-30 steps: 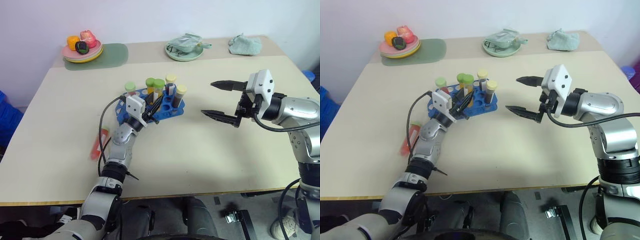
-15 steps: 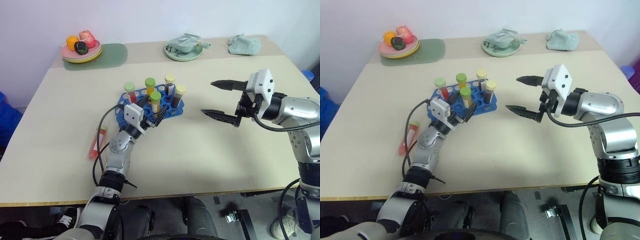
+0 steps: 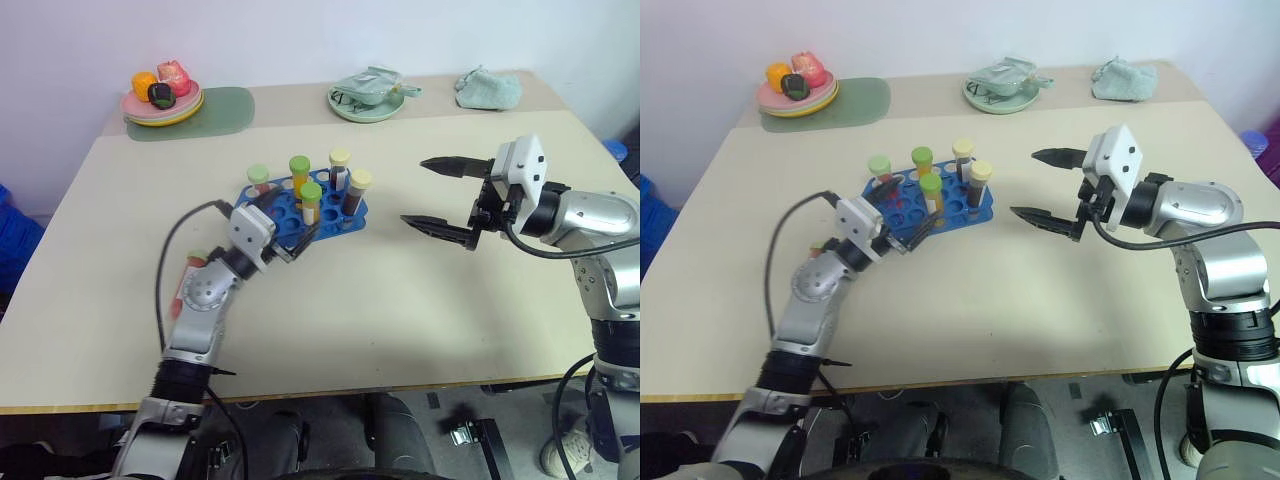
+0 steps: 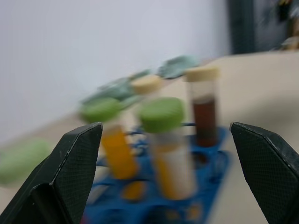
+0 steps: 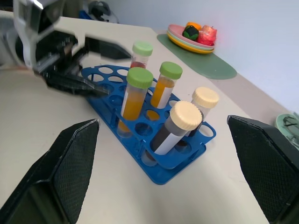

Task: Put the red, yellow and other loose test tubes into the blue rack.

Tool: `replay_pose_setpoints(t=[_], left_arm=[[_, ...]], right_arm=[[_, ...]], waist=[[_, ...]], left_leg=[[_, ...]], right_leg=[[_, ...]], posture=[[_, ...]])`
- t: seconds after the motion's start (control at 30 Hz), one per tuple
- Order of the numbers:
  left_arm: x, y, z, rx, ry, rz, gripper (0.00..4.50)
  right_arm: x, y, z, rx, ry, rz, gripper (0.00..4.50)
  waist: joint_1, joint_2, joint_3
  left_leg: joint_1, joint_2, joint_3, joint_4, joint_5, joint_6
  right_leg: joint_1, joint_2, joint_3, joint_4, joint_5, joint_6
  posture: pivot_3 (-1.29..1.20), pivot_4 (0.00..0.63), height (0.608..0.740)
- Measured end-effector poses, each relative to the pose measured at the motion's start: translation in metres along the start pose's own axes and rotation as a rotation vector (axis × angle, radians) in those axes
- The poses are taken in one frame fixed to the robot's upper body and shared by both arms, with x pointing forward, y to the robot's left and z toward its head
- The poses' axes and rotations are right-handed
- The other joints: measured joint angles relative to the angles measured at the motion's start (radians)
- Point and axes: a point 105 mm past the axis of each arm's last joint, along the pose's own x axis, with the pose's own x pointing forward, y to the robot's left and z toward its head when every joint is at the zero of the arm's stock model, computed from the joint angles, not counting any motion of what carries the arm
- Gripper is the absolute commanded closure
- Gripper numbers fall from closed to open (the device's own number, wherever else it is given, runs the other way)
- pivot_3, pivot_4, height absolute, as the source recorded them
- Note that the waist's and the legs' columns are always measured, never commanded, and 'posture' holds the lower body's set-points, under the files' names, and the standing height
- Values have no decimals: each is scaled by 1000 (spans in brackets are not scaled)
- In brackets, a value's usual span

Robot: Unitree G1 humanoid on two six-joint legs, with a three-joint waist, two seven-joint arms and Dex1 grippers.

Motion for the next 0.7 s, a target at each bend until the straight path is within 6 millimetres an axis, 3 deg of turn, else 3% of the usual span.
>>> replay_pose_setpoints(t=[0.13, 0.3, 0.53, 0.7], left_arm=[[-13, 21, 12, 29, 37, 36, 30], [-31, 41, 22, -86, 136, 71, 30], [-74, 68, 16, -298, 522, 105, 30], [-94, 78, 14, -350, 778, 110, 30]], right_arm=[[3, -2, 1, 1, -9, 0, 0], [4, -2, 3, -14, -18, 11, 0], [5, -2, -2, -11, -10, 26, 0], [11, 0, -4, 6, -26, 41, 0]], waist=[[0, 0, 0], [-1, 0, 0], [-3, 0, 0], [-3, 0, 0]], left_leg=[[0, 0, 0, 0, 0, 0], [0, 0, 0, 0, 0, 0], [0, 0, -3, -1, 0, 0], [0, 0, -4, -1, 0, 0]], right_leg=[[0, 0, 0, 0, 0, 0], [0, 0, 0, 0, 0, 0], [-1, 1, 0, 1, 0, 0], [0, 1, 0, 1, 0, 0]], posture=[[0, 150, 740], [0, 150, 740], [0, 150, 740], [0, 150, 740]])
